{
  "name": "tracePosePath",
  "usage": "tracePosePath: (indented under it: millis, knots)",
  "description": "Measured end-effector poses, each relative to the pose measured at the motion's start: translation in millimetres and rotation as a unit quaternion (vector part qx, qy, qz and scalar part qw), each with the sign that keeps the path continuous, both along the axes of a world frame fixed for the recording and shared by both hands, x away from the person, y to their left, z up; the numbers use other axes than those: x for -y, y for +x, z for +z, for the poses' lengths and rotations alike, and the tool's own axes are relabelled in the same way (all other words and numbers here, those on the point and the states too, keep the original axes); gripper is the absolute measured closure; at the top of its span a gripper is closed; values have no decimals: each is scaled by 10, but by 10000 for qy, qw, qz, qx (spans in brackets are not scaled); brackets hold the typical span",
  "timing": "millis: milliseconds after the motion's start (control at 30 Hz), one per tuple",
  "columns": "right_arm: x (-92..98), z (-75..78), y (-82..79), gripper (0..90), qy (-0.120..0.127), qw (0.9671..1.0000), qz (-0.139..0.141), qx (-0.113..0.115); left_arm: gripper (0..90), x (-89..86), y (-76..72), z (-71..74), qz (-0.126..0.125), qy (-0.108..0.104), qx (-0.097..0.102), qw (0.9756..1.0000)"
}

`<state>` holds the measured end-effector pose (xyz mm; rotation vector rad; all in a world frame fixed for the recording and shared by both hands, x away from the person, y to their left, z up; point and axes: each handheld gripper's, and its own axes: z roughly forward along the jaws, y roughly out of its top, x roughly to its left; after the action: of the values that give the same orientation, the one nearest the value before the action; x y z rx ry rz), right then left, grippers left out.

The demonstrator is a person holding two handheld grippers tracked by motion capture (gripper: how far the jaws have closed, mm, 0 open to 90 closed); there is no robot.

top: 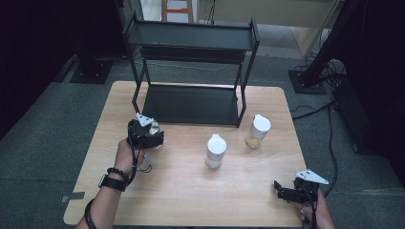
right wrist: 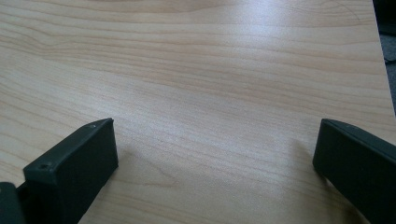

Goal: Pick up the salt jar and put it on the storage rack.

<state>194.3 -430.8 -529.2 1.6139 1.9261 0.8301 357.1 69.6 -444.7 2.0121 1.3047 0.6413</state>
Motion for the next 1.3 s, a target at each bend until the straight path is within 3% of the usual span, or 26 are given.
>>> tracePosePath:
  millis: [700,1300]
  knots:
    - [-2,0,0,0,7,10000,22,-6,309,261,259,52,-68,7,-63,10000]
    - [-2,0,0,0,7,10000,28,-5,309,341,451,112,-104,-34,-73,9999]
